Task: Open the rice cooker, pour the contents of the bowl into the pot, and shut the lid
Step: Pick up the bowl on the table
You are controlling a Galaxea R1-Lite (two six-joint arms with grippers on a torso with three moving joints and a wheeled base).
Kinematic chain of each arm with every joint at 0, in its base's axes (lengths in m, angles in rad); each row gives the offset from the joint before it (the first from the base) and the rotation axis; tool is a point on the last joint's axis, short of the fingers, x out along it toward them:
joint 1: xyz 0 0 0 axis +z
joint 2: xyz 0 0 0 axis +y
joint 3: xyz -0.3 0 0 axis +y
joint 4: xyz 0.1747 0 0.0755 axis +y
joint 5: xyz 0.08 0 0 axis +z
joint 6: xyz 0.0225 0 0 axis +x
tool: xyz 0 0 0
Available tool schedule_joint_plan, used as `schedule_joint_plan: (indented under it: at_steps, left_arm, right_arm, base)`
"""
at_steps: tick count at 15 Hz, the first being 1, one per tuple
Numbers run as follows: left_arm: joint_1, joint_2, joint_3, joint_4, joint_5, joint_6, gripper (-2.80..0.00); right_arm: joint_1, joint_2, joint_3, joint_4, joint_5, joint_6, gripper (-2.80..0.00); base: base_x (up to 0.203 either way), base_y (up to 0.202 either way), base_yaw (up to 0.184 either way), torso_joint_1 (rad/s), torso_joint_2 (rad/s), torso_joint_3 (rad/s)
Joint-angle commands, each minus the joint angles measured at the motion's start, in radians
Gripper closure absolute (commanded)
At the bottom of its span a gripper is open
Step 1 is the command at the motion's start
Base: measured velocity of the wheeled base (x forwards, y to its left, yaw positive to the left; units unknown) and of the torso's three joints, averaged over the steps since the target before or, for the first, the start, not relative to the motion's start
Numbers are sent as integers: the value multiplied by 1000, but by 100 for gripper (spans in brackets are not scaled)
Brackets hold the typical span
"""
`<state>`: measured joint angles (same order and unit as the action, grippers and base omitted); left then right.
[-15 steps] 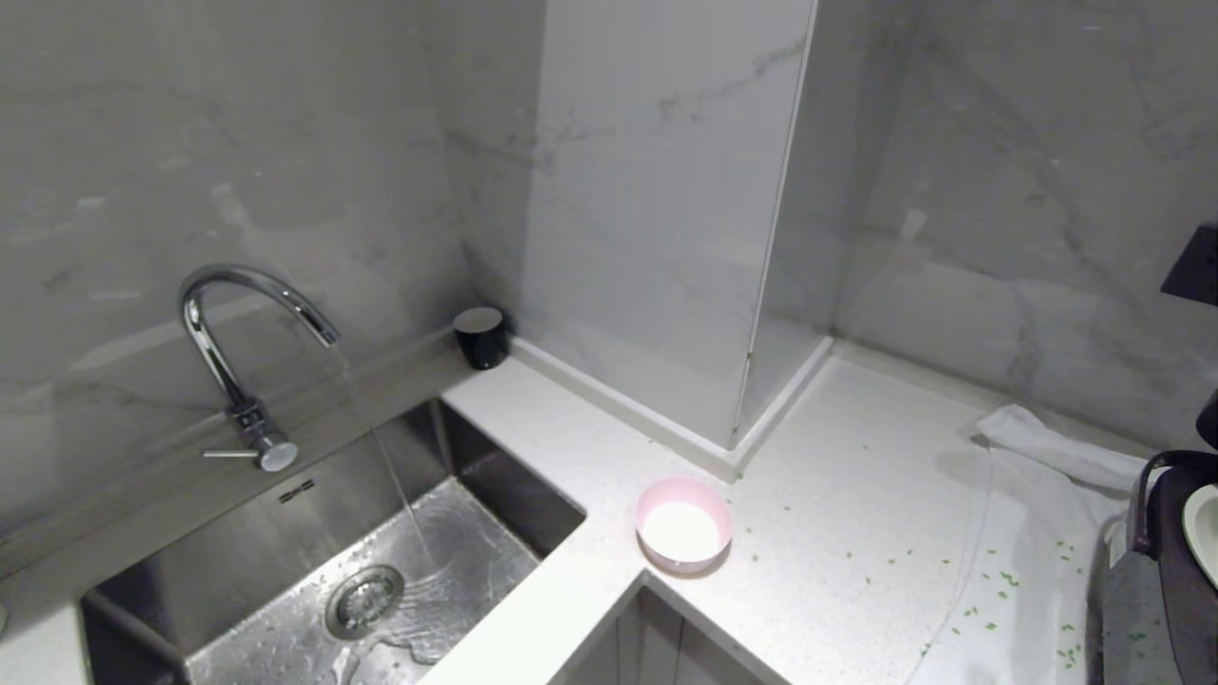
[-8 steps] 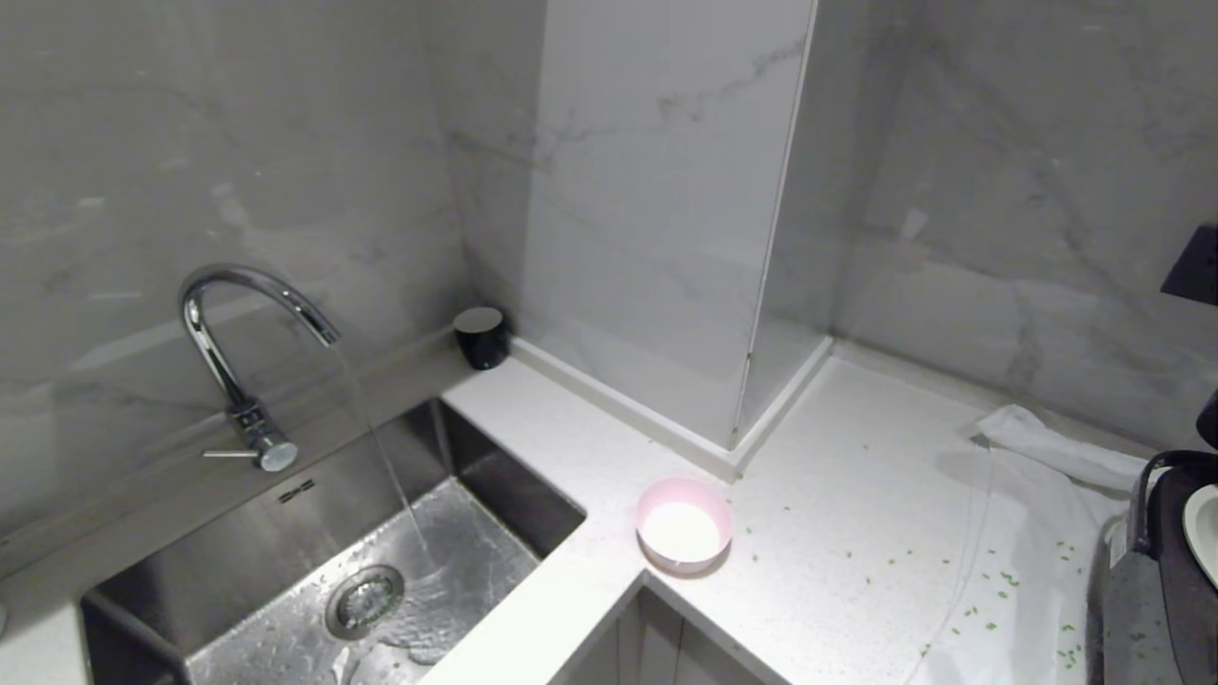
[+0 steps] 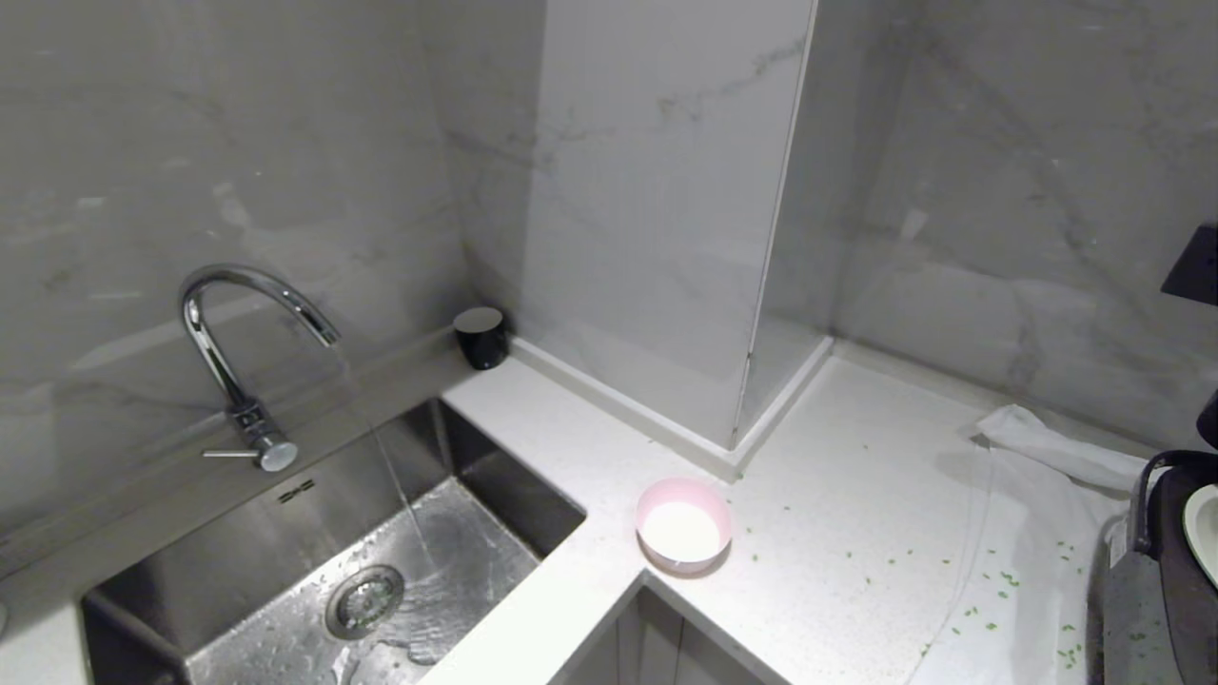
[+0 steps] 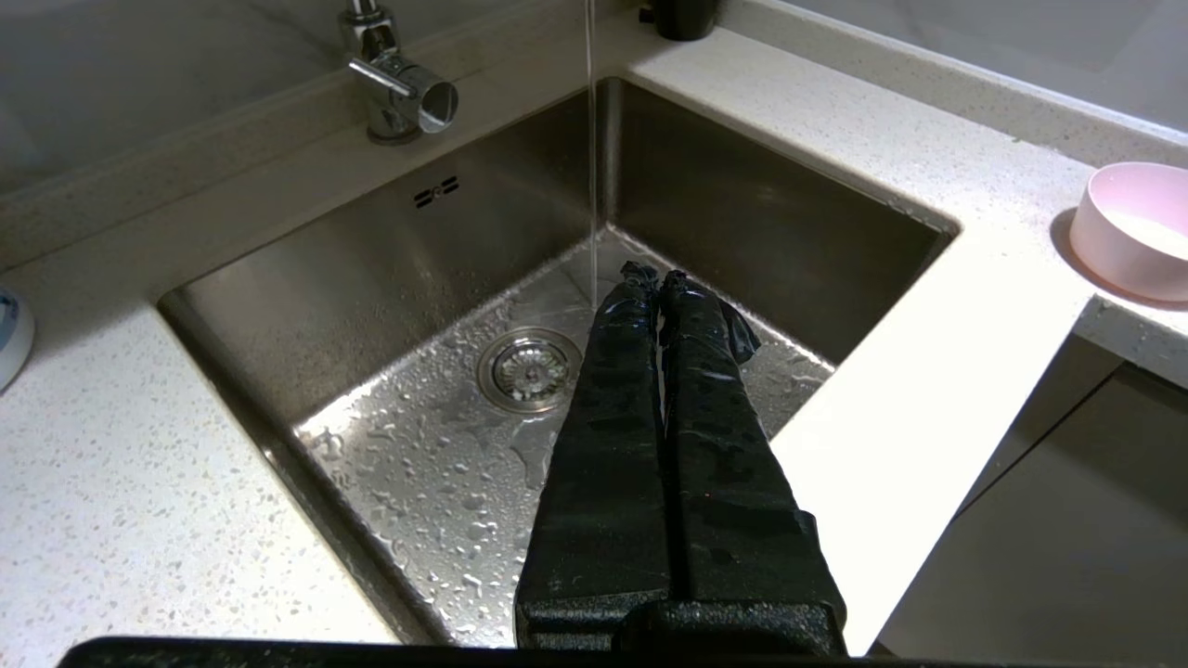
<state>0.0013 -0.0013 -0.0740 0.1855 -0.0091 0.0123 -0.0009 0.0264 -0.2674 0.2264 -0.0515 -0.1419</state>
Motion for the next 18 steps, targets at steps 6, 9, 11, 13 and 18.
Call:
schedule_joint_plan:
  at_steps: [6, 9, 11, 13, 18]
  left_arm:
    - [4, -1, -11, -14, -11, 97, 0]
    - [8, 117, -76, -61, -58, 120, 0]
    - [10, 276, -111, -124, -103, 117, 0]
    - [5, 487, -120, -221, -182, 100, 0]
    - [-80, 1118, -223, -557, -275, 48, 0]
  right_arm:
    - [2, -26, 251, -171, 76, 42, 0]
    - [3, -26, 246, -162, 76, 44, 0]
    - [3, -26, 244, -162, 78, 52, 0]
    - [2, -27, 246, -164, 73, 94, 0]
    - [2, -28, 247, -168, 67, 105, 0]
  base:
    - [0, 0, 0, 0, 0, 0]
    - [0, 0, 0, 0, 0, 0]
    - [0, 0, 0, 0, 0, 0]
    - [0, 0, 0, 0, 0, 0]
    - [0, 0, 0, 0, 0, 0]
